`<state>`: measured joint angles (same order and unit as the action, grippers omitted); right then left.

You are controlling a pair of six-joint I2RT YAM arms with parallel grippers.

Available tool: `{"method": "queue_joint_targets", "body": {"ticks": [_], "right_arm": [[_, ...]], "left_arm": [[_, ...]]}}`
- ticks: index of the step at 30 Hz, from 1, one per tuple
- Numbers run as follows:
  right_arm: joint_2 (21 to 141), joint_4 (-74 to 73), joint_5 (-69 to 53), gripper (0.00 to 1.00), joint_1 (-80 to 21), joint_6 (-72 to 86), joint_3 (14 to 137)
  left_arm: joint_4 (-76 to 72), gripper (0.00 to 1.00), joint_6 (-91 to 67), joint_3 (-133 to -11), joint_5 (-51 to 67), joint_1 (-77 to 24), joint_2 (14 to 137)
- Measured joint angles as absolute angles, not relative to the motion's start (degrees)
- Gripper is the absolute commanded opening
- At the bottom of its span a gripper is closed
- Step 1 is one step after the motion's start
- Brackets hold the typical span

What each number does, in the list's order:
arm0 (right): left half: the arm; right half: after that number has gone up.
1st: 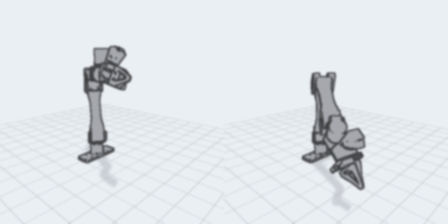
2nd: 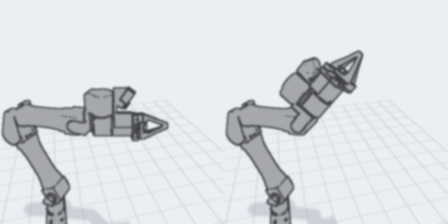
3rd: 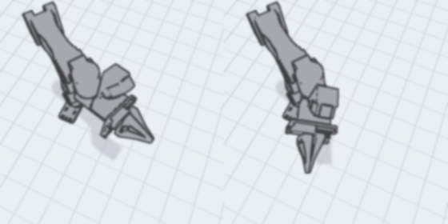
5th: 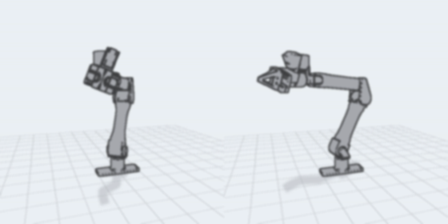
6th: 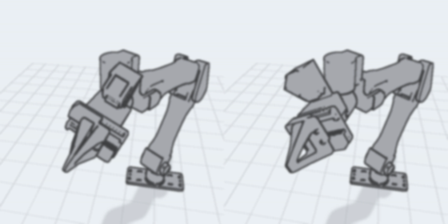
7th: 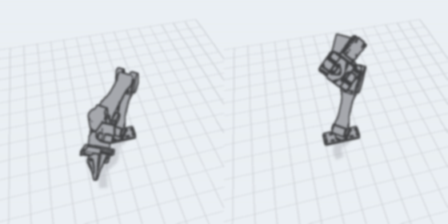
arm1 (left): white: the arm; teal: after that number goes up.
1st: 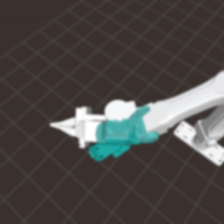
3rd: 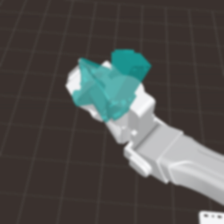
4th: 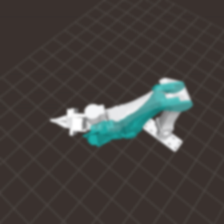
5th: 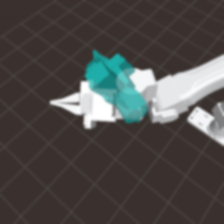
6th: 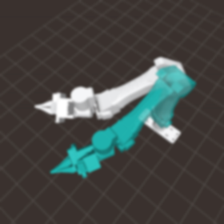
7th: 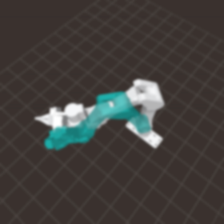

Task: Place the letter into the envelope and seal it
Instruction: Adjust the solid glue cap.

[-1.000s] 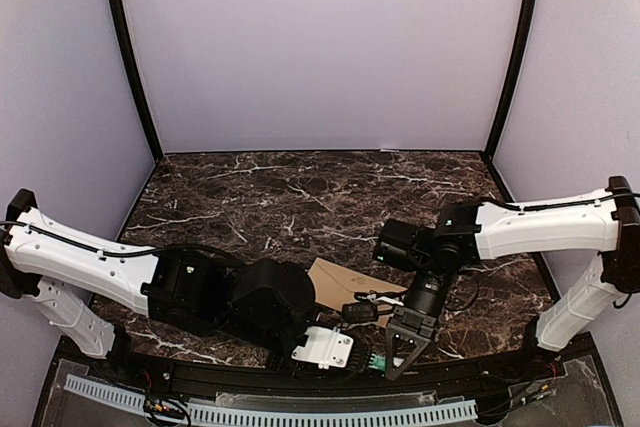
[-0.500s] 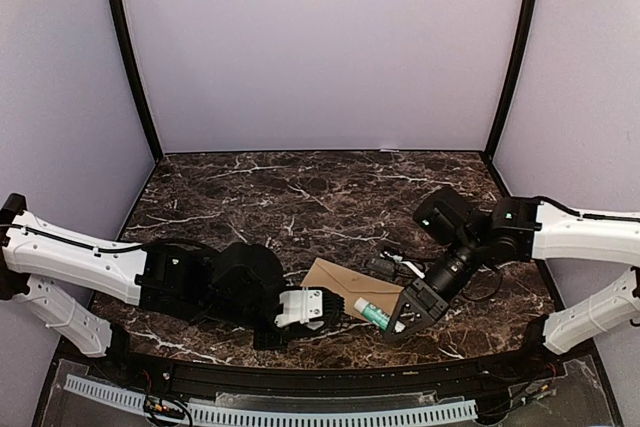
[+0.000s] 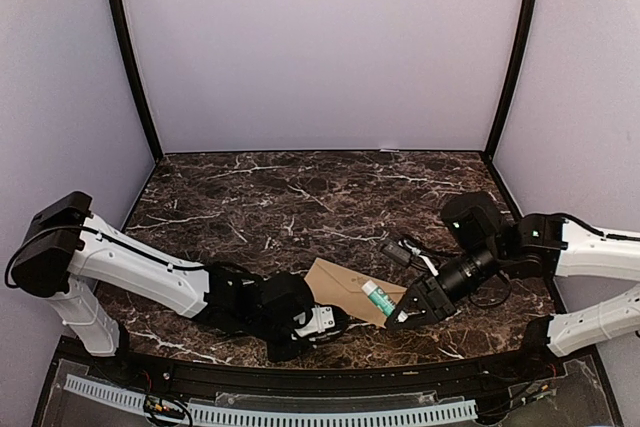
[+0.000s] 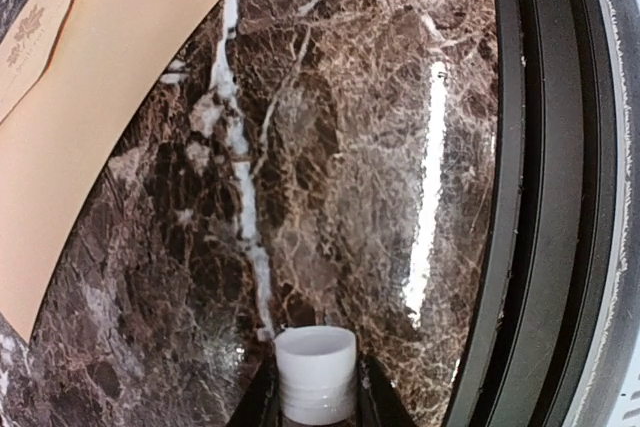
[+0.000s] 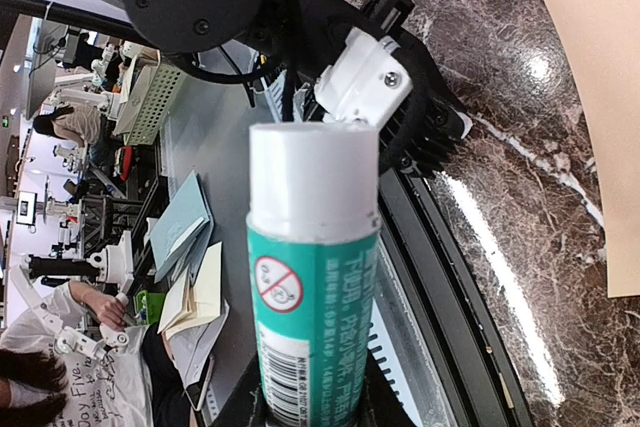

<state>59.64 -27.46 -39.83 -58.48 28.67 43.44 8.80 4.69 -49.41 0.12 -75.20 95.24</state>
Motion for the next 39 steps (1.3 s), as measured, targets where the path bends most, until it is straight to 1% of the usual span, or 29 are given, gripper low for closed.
{"method": "queue_joint_targets", "body": {"ticks": [5, 7, 10, 15, 17, 20, 22, 29, 32, 37, 39], "right_arm": [[56.93, -26.63, -39.18, 0.00, -58.48, 29.28, 41.71], [55.92, -26.46, -39.03, 0.00, -58.48, 29.50, 41.17], [55.24, -26.24, -38.87, 0.00, -58.48, 29.76, 40.80], [54.74, -25.91, -38.72, 0.00, -58.48, 30.37, 40.51], [54.72, -25.89, -38.72, 0.00, -58.48, 30.57, 40.47], [54.72, -25.71, -38.72, 0.00, -58.48, 30.72, 40.47], [54.72, -25.71, -38.72, 0.00, -58.48, 30.79, 40.47], [54.70, -25.71, -38.70, 0.00, -58.48, 30.79, 40.47], [54.50, -25.74, -38.63, 0.00, -58.48, 30.79, 40.47], [54.04, -25.74, -38.48, 0.00, -58.48, 30.79, 40.47], [53.98, -25.74, -38.46, 0.00, -58.48, 30.79, 40.47]], "left_arm": [[8.43, 0.17, 4.05, -50.57, 1.69, -74.98, 96.88], [7.99, 0.23, 3.97, -50.81, 2.35, -74.85, 97.23], [7.68, 0.27, 3.77, -50.81, 3.20, -74.74, 97.95], [7.31, 0.39, 3.20, -50.76, 4.82, -74.50, 98.39], [7.16, 0.42, 2.83, -50.63, 5.34, -74.50, 98.50], [6.81, 0.45, 2.46, -50.52, 5.67, -74.50, 98.50], [6.66, 0.45, 2.31, -50.46, 5.93, -74.50, 98.50], [5.67, 0.40, 2.28, -50.06, 6.90, -74.41, 98.50], [5.43, 0.34, 2.28, -49.93, 7.64, -74.39, 98.50], [5.02, 0.29, 2.26, -49.71, 8.43, -74.41, 98.50], [5.02, 0.24, 2.26, -49.71, 8.67, -74.41, 98.50]]}}
